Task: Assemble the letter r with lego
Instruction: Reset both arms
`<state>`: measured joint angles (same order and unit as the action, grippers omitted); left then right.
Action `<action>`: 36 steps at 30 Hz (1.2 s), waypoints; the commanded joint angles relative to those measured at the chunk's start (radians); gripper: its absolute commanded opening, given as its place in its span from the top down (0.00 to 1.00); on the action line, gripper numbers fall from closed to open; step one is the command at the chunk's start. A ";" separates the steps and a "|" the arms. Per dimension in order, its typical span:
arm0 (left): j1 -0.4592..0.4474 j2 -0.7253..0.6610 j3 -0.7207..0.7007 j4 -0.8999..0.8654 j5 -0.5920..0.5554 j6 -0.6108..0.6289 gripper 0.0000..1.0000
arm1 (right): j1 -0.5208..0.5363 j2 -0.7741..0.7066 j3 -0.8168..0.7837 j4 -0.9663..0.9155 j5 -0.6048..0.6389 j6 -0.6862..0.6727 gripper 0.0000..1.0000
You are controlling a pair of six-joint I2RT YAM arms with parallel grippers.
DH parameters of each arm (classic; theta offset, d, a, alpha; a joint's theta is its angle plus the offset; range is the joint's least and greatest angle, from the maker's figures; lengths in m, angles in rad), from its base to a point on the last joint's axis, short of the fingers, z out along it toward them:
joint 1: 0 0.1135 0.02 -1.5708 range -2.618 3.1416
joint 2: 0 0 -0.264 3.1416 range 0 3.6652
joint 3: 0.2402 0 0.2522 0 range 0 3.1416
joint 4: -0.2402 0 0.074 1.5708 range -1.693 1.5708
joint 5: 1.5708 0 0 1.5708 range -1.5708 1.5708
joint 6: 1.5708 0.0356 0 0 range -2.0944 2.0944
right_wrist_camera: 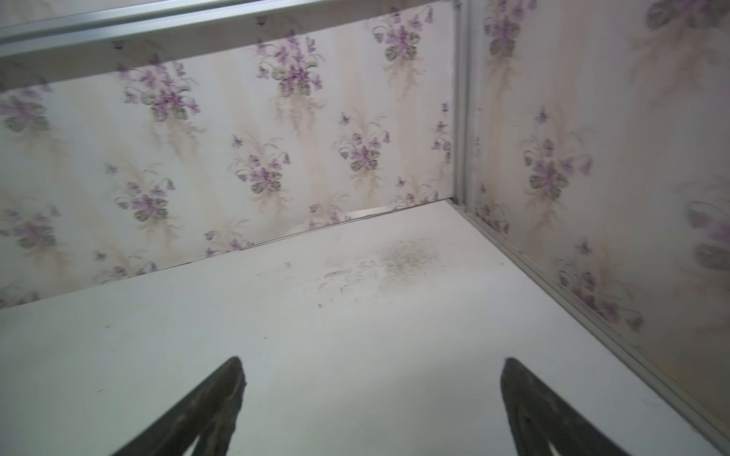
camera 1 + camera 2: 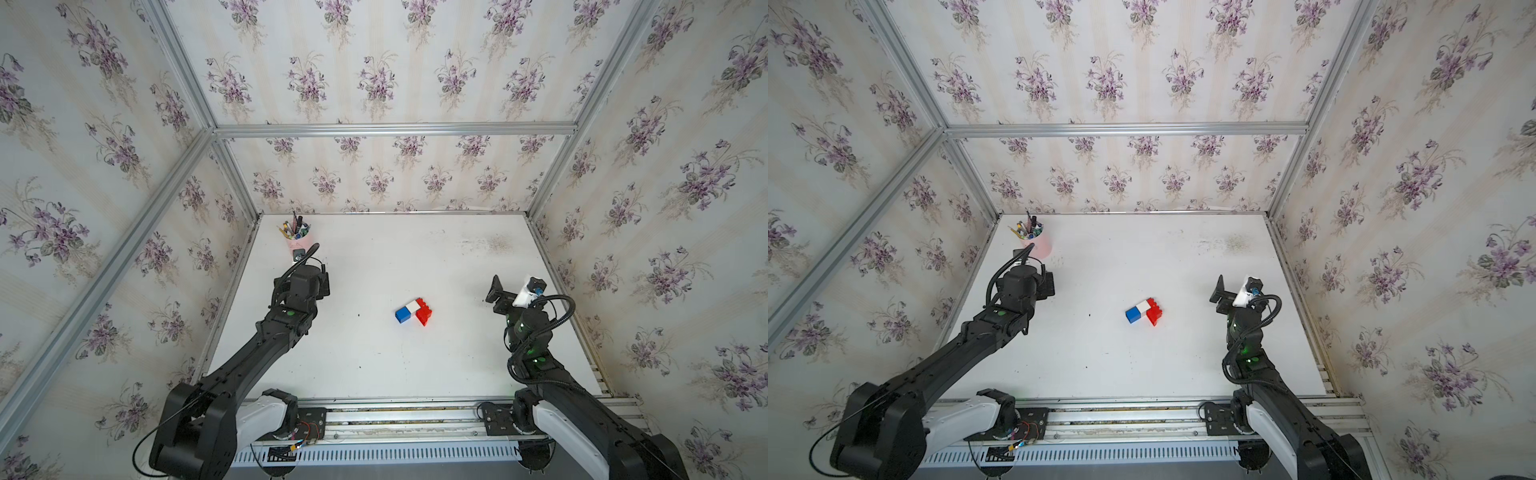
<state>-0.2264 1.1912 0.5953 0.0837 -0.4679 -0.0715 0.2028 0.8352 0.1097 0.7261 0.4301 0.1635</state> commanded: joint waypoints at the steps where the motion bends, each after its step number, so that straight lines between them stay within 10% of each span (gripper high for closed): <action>1: 0.046 0.086 -0.084 0.316 0.046 0.105 0.00 | -0.015 0.067 -0.053 0.201 0.038 0.004 0.00; 9: 0.115 0.286 -0.127 0.598 0.218 0.159 0.00 | -0.016 0.467 0.021 0.476 0.034 -0.147 0.00; 15: 0.233 0.292 -0.071 0.468 0.490 0.108 0.00 | -0.061 0.728 0.051 0.723 -0.102 -0.190 0.00; 20: 0.242 0.312 -0.126 0.586 0.547 0.121 0.00 | -0.146 0.689 0.116 0.517 -0.284 -0.134 0.00; 36: 0.240 0.311 -0.128 0.584 0.546 0.122 0.00 | -0.143 0.704 0.121 0.529 -0.295 -0.143 0.00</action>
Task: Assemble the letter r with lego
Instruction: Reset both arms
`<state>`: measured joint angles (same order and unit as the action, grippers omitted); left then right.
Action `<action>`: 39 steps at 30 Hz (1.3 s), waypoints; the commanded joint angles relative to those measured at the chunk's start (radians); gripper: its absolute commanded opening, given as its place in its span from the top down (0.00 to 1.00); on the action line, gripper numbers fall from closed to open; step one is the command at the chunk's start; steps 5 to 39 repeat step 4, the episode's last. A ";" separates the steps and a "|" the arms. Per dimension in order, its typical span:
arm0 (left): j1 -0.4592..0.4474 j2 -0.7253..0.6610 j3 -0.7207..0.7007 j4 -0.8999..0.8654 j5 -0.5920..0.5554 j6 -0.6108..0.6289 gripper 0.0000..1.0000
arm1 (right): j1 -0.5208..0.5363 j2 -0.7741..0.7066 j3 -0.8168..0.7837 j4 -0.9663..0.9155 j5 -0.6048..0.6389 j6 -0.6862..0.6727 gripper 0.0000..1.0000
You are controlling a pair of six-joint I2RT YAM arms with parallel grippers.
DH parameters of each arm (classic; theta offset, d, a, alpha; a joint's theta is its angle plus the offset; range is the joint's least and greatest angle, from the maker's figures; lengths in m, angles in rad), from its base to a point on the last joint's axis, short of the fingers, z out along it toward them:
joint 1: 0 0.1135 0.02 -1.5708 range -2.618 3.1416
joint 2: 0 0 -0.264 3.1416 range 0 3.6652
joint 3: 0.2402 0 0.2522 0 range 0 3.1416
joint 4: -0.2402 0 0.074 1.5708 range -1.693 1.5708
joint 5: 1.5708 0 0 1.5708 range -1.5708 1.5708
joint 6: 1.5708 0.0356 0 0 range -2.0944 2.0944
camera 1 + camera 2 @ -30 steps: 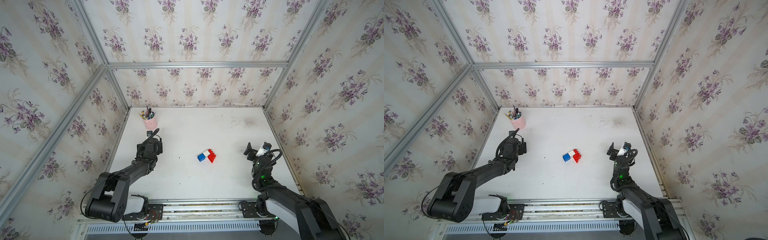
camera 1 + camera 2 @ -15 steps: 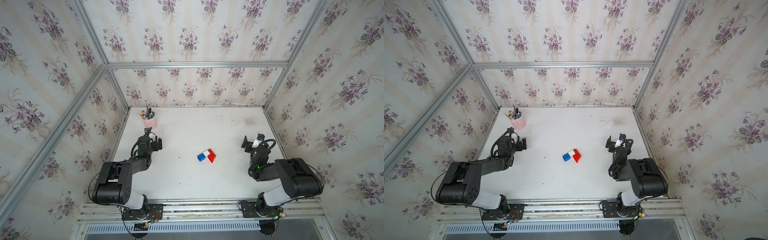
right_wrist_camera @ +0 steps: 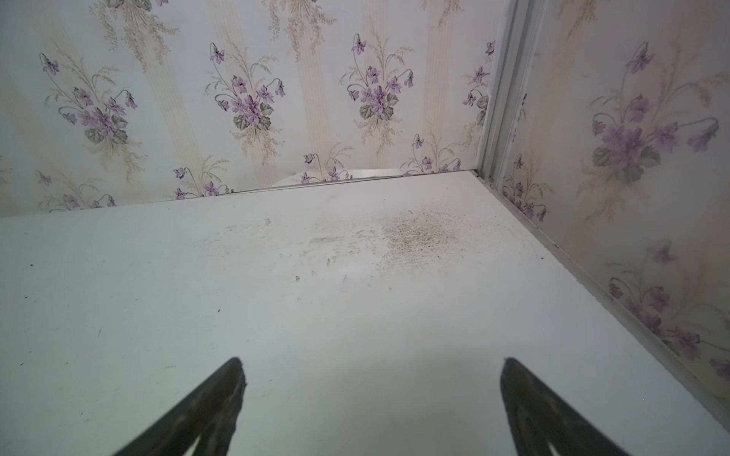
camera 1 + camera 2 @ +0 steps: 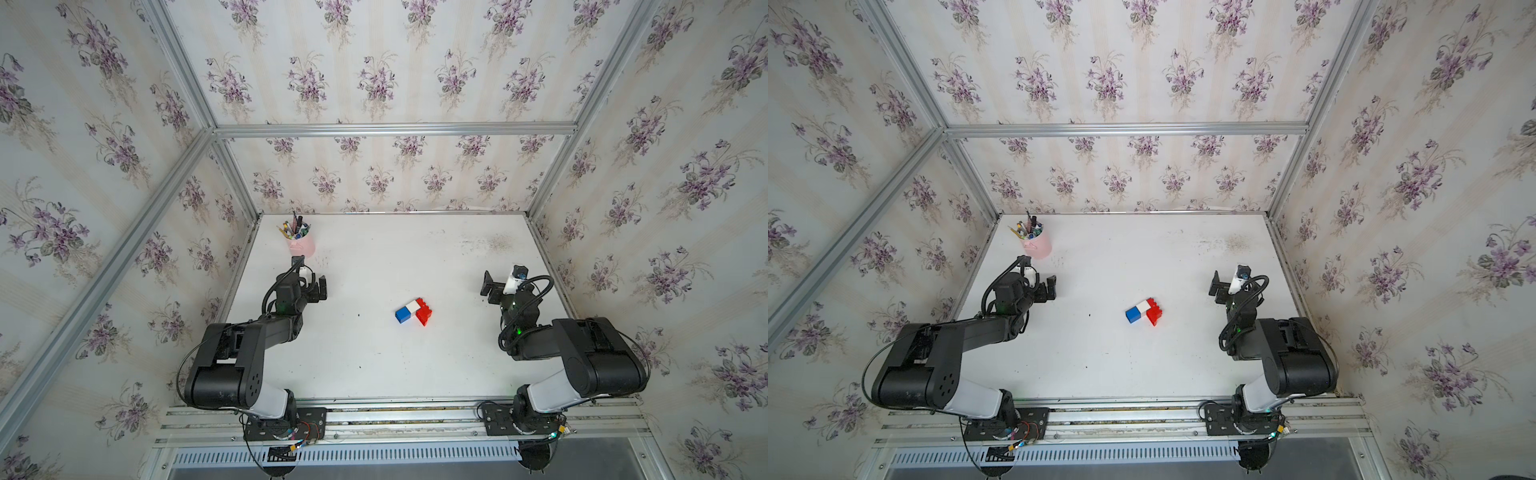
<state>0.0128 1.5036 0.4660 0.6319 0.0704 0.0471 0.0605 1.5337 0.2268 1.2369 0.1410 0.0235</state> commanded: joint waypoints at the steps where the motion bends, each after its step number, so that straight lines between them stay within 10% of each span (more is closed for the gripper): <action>1: 0.001 0.000 0.002 0.036 0.008 0.003 0.00 | -0.001 0.001 0.006 0.008 -0.005 -0.004 0.00; 39: 0.001 -0.001 0.003 0.035 0.008 0.004 0.00 | -0.001 -0.001 0.003 0.012 -0.006 -0.004 0.00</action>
